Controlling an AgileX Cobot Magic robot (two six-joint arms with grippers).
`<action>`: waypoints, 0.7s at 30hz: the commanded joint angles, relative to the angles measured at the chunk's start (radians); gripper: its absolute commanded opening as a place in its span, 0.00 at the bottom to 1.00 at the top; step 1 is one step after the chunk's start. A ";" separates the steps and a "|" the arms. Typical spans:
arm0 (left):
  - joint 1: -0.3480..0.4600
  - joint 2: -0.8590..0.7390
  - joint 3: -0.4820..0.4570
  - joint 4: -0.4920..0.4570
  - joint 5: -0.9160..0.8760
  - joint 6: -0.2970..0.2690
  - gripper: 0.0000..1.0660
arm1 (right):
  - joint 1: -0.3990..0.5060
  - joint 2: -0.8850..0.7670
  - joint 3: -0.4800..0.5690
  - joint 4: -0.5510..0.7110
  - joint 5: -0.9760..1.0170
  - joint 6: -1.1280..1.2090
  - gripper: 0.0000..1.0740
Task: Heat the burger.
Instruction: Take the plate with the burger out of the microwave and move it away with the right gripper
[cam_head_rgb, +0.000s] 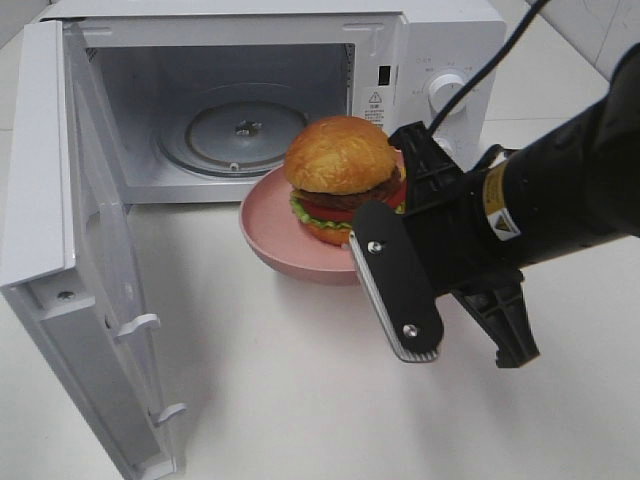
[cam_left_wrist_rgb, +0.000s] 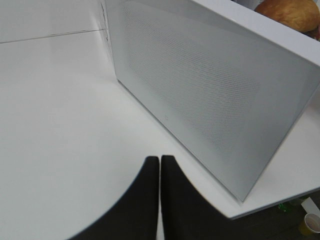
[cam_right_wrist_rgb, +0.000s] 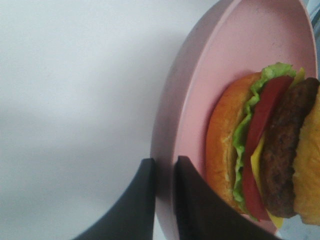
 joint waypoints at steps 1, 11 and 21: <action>0.003 -0.017 0.002 -0.005 -0.010 -0.003 0.00 | 0.003 -0.079 0.048 -0.019 -0.010 0.033 0.00; 0.003 -0.017 0.002 -0.005 -0.010 -0.003 0.00 | 0.005 -0.263 0.170 -0.020 0.066 0.170 0.00; 0.003 -0.017 0.002 -0.005 -0.010 -0.003 0.00 | 0.005 -0.368 0.176 -0.055 0.225 0.362 0.00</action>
